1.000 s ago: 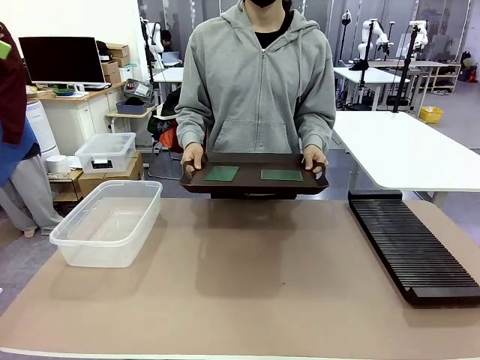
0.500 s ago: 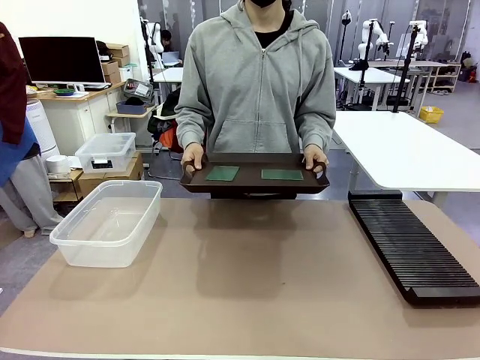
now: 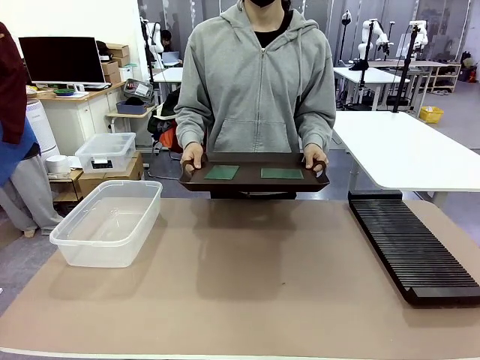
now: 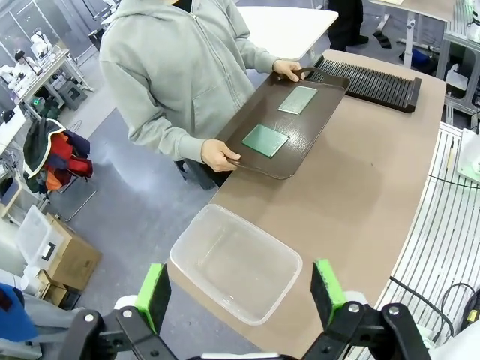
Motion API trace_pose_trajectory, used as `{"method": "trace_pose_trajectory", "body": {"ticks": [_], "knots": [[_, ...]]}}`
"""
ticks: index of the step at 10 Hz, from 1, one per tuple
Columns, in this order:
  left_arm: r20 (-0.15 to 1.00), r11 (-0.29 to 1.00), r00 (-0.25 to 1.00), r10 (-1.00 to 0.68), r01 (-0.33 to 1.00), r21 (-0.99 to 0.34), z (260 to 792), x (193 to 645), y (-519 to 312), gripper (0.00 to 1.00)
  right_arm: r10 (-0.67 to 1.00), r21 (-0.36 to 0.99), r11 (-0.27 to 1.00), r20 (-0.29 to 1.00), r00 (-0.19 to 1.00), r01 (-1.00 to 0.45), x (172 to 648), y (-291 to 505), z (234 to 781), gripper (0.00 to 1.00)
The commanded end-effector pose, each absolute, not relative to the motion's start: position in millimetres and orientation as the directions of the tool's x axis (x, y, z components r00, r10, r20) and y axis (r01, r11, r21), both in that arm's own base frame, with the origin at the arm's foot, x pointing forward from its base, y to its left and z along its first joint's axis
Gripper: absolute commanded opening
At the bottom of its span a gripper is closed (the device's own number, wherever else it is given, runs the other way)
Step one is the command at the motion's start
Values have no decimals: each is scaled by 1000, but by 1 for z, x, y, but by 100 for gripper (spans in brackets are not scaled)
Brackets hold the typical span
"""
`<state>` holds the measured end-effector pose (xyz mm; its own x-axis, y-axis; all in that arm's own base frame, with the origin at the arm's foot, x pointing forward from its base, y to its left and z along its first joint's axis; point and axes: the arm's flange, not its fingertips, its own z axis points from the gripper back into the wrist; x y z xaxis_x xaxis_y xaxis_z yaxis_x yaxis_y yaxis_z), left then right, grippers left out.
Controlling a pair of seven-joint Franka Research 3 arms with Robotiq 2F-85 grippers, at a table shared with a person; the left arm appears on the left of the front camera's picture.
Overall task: Sort PCBs into racks and boxes based on the side picked up.
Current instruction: Pick up the Blank PCB handed by the Human.
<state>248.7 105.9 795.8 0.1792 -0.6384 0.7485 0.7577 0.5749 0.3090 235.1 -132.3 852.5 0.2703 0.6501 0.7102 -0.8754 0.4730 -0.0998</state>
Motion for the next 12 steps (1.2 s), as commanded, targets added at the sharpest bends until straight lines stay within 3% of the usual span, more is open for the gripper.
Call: {"method": "trace_pose_trajectory", "body": {"ticks": [1,12], "knots": [[752,572,173,-636,760,309,795,248,107,100,649,-91,462,713,266,-882,237,-132,849,100],[752,572,173,-636,760,309,795,248,107,100,590,-154,567,761,269,-809,204,-151,869,100]]}}
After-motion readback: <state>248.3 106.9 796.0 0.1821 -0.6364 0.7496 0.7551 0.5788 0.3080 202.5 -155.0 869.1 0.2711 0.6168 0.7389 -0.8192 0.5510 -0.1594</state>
